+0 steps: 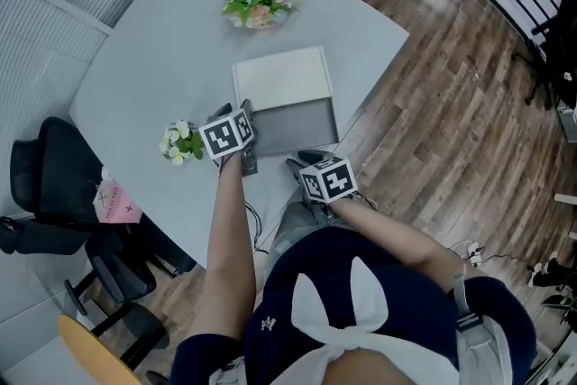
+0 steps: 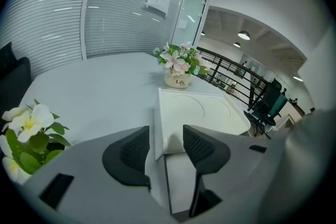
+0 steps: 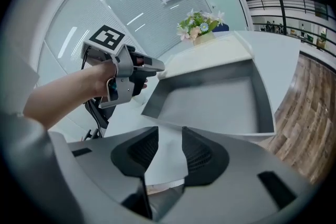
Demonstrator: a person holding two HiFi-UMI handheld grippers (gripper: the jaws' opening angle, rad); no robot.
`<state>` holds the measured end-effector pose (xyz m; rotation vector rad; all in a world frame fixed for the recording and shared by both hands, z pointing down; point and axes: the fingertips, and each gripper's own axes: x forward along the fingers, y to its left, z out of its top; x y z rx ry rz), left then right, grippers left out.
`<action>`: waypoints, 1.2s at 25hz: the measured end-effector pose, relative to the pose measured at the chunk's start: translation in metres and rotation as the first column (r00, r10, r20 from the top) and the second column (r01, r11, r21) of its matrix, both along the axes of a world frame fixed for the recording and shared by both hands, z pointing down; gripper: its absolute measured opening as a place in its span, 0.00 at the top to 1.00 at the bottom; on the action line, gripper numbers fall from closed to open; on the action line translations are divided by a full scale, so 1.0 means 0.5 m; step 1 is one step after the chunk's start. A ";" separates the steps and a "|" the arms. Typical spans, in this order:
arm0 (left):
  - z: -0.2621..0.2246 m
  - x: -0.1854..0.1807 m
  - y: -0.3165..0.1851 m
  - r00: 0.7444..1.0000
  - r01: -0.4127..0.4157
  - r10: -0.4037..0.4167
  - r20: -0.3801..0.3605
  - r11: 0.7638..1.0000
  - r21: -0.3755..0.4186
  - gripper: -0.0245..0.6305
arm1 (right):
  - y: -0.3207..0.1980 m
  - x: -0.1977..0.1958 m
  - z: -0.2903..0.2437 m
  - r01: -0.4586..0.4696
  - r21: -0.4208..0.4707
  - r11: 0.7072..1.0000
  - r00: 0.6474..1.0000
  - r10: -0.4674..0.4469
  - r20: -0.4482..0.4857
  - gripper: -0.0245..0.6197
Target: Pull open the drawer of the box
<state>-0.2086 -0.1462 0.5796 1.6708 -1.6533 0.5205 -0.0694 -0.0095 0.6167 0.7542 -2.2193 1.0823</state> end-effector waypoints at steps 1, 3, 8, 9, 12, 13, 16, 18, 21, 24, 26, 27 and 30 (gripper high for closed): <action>-0.005 0.001 0.005 1.000 0.000 0.000 0.000 1.000 0.005 0.67 | -0.002 0.001 -0.009 0.006 0.027 1.000 1.000 -0.006 -0.004 0.74; -0.016 0.003 0.016 1.000 -0.004 0.004 0.005 1.000 0.015 0.67 | -0.012 0.004 -0.032 0.013 0.093 0.996 1.000 -0.012 -0.014 0.75; -0.059 0.016 0.048 1.000 0.004 -0.006 0.015 0.997 0.079 0.74 | -0.045 0.020 -0.092 0.000 0.244 0.970 1.000 0.004 -0.018 0.78; -0.069 0.020 0.056 1.000 0.008 -0.009 0.010 0.995 0.096 0.76 | -0.050 0.024 -0.104 -0.006 0.262 0.965 1.000 0.010 -0.013 0.79; -0.101 0.035 0.078 1.000 0.004 -0.005 0.007 0.990 0.142 0.82 | -0.064 0.038 -0.137 -0.030 0.306 0.951 1.000 0.031 0.003 0.81; -0.111 0.040 0.085 1.000 -0.001 -0.001 0.012 0.987 0.158 0.85 | -0.068 0.042 -0.146 -0.037 0.320 0.947 0.999 0.037 0.006 0.83; -0.143 0.061 0.105 1.000 -0.019 0.013 0.027 0.978 0.209 0.89 | -0.073 0.049 -0.170 -0.047 0.350 0.935 0.999 0.044 0.017 0.86; -0.163 0.082 0.118 0.999 -0.039 0.030 0.040 0.970 0.239 0.90 | -0.072 0.052 -0.184 -0.052 0.359 0.932 0.999 0.044 0.031 0.90; -0.185 0.115 0.140 0.996 -0.076 0.061 0.065 0.962 0.264 0.91 | -0.072 0.056 -0.207 -0.057 0.385 0.921 0.998 0.043 0.045 0.95; -0.194 0.142 0.167 0.994 -0.099 0.083 0.071 0.957 0.271 0.92 | -0.069 0.063 -0.231 -0.037 0.439 0.898 0.999 0.025 0.033 0.95; -0.196 0.155 0.186 0.994 -0.101 0.087 0.063 0.958 0.268 0.92 | -0.065 0.069 -0.244 -0.021 0.472 0.881 1.000 0.013 0.020 0.95; -0.197 0.160 0.195 0.994 -0.100 0.087 0.059 0.959 0.265 0.93 | -0.062 0.072 -0.249 -0.018 0.481 0.877 1.000 0.010 0.019 0.95; -0.201 0.176 0.214 0.995 -0.096 0.087 0.046 0.960 0.264 0.93 | -0.056 0.080 -0.263 -0.023 0.491 0.871 1.000 0.010 0.030 0.96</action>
